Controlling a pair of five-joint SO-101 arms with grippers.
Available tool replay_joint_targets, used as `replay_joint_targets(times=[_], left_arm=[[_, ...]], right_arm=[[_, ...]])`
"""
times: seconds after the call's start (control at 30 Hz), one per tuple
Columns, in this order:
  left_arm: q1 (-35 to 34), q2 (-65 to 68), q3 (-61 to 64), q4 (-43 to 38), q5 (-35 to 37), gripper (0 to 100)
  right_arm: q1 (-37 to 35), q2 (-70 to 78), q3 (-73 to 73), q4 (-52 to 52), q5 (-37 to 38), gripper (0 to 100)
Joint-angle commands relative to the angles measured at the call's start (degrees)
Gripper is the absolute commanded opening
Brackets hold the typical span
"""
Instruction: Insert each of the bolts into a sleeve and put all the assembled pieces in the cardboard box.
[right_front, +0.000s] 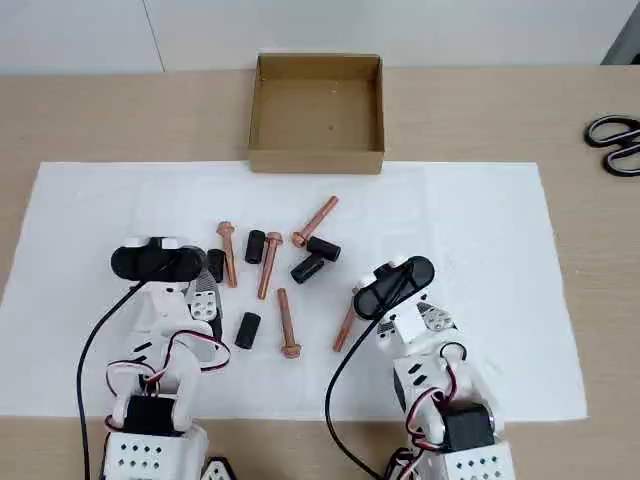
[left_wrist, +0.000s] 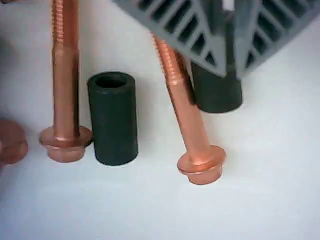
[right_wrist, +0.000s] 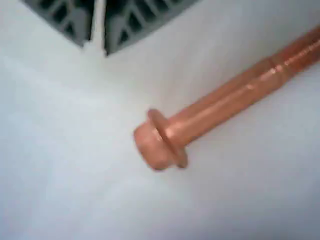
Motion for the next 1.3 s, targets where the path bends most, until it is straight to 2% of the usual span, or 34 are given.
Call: replay_joint_targets(times=[0.0, 0.37, 0.47, 0.6, 0.73, 0.83, 0.93, 1.07, 1.27], left_arm=[[0.18, -0.7, -0.31, 0.09, 0.0, 1], [0.7, -0.7, -1.36, 0.62, 0.09, 1], [2.73, -0.35, -7.87, 9.32, 0.09, 1], [4.4, -0.18, -18.24, 21.45, 0.0, 1], [2.02, 1.85, -21.05, 20.31, 0.0, 1], [-0.18, 8.18, -22.46, 15.65, -0.09, 1], [-1.41, 17.76, -29.14, 16.62, -0.09, 1], [-2.99, 33.58, -43.12, 21.89, 0.09, 1], [-2.99, 55.82, -64.48, 34.64, 0.09, 1]], right_arm=[[1.01, -0.48, 0.26, 0.04, 0.09, 2.5], [0.48, -0.48, 0.35, -0.75, -0.18, 2.5], [-0.04, -0.48, 0.35, -0.22, -0.26, 2.5], [-0.4, -0.22, -3.16, 8.22, -0.18, 2.5], [0.04, 0.13, -11.34, 14.46, -0.18, 2.5], [0.04, 0.22, -17.85, 15.16, -0.18, 2.5], [-0.04, 0.66, -21.63, 15.52, -0.18, 2.5], [-0.31, 7.78, -24.26, 16.84, 0.09, 2.8], [-0.31, 31.87, -36.31, 17.27, -0.18, 2.8]])
